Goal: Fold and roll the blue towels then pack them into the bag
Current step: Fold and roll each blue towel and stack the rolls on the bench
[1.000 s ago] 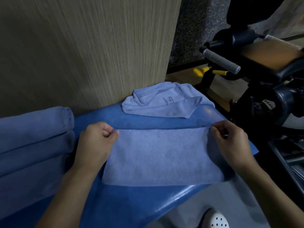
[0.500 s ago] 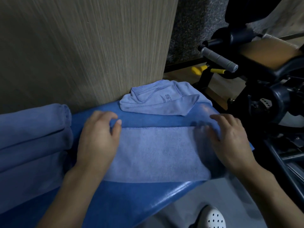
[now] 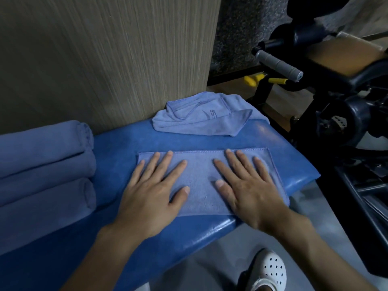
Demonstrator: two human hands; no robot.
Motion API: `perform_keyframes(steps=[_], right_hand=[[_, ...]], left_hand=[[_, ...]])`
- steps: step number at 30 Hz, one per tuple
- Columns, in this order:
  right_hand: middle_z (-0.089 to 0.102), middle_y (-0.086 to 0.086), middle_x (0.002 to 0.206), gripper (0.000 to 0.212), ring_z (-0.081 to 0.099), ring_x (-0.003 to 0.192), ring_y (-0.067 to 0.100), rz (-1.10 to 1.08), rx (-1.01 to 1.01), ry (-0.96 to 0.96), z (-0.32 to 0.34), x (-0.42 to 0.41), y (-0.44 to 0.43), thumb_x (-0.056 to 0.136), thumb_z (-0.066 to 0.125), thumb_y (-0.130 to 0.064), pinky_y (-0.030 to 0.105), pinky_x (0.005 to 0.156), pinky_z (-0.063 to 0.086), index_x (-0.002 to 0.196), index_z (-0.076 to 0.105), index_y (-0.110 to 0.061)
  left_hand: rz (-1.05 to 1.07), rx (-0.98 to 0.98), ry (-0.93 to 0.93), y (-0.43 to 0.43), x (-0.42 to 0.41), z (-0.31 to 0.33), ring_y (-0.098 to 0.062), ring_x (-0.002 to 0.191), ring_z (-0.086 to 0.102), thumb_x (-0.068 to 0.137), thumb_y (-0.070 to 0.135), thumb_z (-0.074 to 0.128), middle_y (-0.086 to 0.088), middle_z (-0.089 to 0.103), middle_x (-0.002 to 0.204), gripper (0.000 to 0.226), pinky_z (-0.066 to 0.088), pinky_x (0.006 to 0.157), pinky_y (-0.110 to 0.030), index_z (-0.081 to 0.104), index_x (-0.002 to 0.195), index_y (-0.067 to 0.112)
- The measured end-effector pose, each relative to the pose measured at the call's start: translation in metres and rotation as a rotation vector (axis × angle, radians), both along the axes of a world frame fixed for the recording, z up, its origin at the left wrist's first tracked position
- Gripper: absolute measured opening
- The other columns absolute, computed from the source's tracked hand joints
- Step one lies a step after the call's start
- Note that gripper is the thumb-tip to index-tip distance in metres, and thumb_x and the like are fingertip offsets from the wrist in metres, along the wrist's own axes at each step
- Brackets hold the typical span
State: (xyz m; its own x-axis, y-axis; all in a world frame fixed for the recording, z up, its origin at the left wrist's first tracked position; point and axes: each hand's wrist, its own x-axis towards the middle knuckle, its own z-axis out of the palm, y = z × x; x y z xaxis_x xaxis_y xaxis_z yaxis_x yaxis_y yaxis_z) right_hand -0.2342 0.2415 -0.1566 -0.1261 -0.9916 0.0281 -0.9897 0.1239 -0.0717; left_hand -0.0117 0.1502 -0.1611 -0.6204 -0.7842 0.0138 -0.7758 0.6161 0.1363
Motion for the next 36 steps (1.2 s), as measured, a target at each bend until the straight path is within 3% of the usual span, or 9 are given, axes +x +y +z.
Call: perform_keyframes(steps=[3,7,10,13,20,26,31,33,36], right_hand=[[0.028,0.004,0.159,0.068,0.025,0.147,0.025,-0.128,0.004,0.053,0.002,-0.024,0.007,0.097,0.005,-0.059,0.051,0.117,0.018,0.151,0.033,-0.029],[0.029,0.007,0.158,0.068,0.024,0.147,0.025,-0.166,0.022,0.107,0.007,-0.028,0.007,0.098,0.007,-0.058,0.056,0.117,0.014,0.150,0.036,-0.024],[0.026,0.006,0.159,0.064,0.018,0.149,0.023,-0.065,-0.020,0.071,0.017,-0.010,0.000,0.100,0.009,-0.056,0.054,0.118,0.013,0.150,0.035,-0.026],[0.024,0.003,0.160,0.062,0.018,0.149,0.020,0.069,-0.017,0.004,0.011,0.011,-0.005,0.100,0.012,-0.056,0.047,0.118,0.010,0.151,0.032,-0.028],[0.028,0.005,0.159,0.066,0.027,0.146,0.022,-0.004,0.023,0.052,0.007,-0.020,0.002,0.099,0.004,-0.058,0.050,0.117,0.020,0.150,0.035,-0.029],[0.019,0.000,0.162,0.070,0.014,0.150,0.018,-0.146,0.068,0.095,0.009,-0.045,0.009,0.095,-0.001,-0.064,0.053,0.119,0.008,0.154,0.021,-0.032],[0.011,-0.007,0.163,0.068,0.002,0.150,0.013,-0.022,0.077,0.024,0.021,-0.039,-0.007,0.094,-0.001,-0.063,0.049,0.120,-0.004,0.154,0.013,-0.036],[0.016,-0.006,0.162,0.074,0.007,0.150,0.014,-0.012,0.115,0.037,0.020,-0.036,-0.007,0.090,-0.005,-0.066,0.049,0.120,-0.001,0.154,0.016,-0.037],[0.031,0.001,0.157,0.076,0.026,0.146,0.022,-0.012,0.179,0.116,0.022,-0.031,0.004,0.092,-0.003,-0.066,0.057,0.116,0.014,0.152,0.027,-0.031]], left_hand=[[0.035,0.025,-0.006,-0.005,0.009,0.000,-0.014,0.152,-0.001,0.089,0.070,0.014,0.006,0.003,0.165,0.072,0.006,0.123,-0.040,0.013,0.155,0.041],[0.094,-0.005,-0.025,-0.001,0.000,0.010,-0.014,0.151,-0.011,0.084,0.068,0.005,0.003,-0.006,0.165,0.077,-0.010,0.121,-0.046,0.006,0.155,0.038],[0.036,-0.070,0.065,0.006,-0.022,0.023,-0.015,0.152,0.005,0.092,0.055,0.015,0.000,0.013,0.164,0.068,0.001,0.121,-0.051,0.024,0.154,0.029],[-0.035,-0.055,0.055,0.009,-0.033,0.013,-0.017,0.151,0.011,0.095,0.049,0.016,0.000,0.019,0.163,0.063,0.011,0.122,-0.048,0.027,0.154,0.030],[0.068,-0.037,-0.016,0.001,-0.007,-0.001,-0.021,0.152,0.006,0.090,0.066,0.014,0.006,0.010,0.164,0.065,0.006,0.122,-0.049,0.017,0.152,0.047],[0.146,0.002,-0.020,0.000,0.002,0.003,-0.016,0.151,-0.012,0.087,0.068,0.003,0.000,-0.010,0.165,0.071,-0.009,0.121,-0.043,0.000,0.154,0.044],[0.045,-0.051,-0.011,0.023,-0.016,0.021,-0.026,0.149,0.018,0.095,0.056,0.019,-0.009,0.021,0.162,0.061,0.019,0.119,-0.049,0.031,0.151,0.035],[-0.005,-0.050,-0.031,0.027,-0.020,0.022,-0.027,0.142,0.031,0.097,0.055,0.017,-0.005,0.031,0.159,0.058,0.029,0.112,-0.045,0.035,0.149,0.038],[-0.049,-0.037,-0.076,0.021,-0.013,0.012,-0.024,0.142,0.033,0.098,0.053,0.011,-0.002,0.031,0.159,0.057,0.026,0.112,-0.042,0.030,0.151,0.042]])
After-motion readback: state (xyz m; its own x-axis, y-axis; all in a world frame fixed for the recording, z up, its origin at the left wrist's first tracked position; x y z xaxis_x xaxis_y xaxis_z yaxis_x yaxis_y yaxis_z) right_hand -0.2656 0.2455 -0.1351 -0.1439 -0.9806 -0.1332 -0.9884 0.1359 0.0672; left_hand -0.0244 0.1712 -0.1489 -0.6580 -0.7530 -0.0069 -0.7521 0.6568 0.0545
